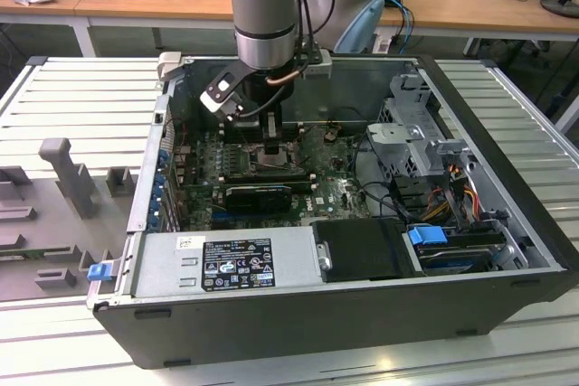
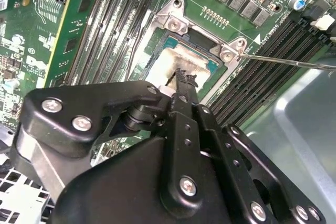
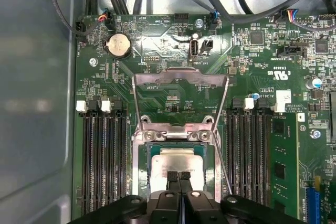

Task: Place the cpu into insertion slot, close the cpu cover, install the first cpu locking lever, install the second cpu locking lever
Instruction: 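Place the cpu into insertion slot, then close the cpu cover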

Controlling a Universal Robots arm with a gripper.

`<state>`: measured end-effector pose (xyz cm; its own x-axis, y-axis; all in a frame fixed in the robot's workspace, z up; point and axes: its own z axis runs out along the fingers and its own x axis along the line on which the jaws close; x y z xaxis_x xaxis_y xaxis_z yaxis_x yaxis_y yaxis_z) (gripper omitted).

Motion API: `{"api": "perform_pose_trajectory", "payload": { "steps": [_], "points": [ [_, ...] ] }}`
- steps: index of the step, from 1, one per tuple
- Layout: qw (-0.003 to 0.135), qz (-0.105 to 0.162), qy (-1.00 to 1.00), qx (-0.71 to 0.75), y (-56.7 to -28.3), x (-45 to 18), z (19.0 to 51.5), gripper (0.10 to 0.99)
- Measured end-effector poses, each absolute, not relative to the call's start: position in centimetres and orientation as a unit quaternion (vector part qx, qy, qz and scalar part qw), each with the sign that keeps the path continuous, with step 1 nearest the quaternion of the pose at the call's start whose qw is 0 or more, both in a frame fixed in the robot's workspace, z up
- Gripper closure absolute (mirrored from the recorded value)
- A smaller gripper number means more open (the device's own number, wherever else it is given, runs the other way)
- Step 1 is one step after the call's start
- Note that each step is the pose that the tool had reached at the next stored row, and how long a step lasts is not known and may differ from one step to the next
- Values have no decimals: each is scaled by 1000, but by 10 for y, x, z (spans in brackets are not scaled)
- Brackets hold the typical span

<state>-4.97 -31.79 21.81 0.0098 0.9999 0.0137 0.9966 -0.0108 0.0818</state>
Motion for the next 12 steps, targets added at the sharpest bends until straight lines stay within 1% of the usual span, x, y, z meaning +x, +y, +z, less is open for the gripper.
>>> {"api": "perform_pose_trajectory", "payload": {
  "steps": [12],
  "points": [
    [24,33,703,710,-318,-41,226,980]
  ]
}}
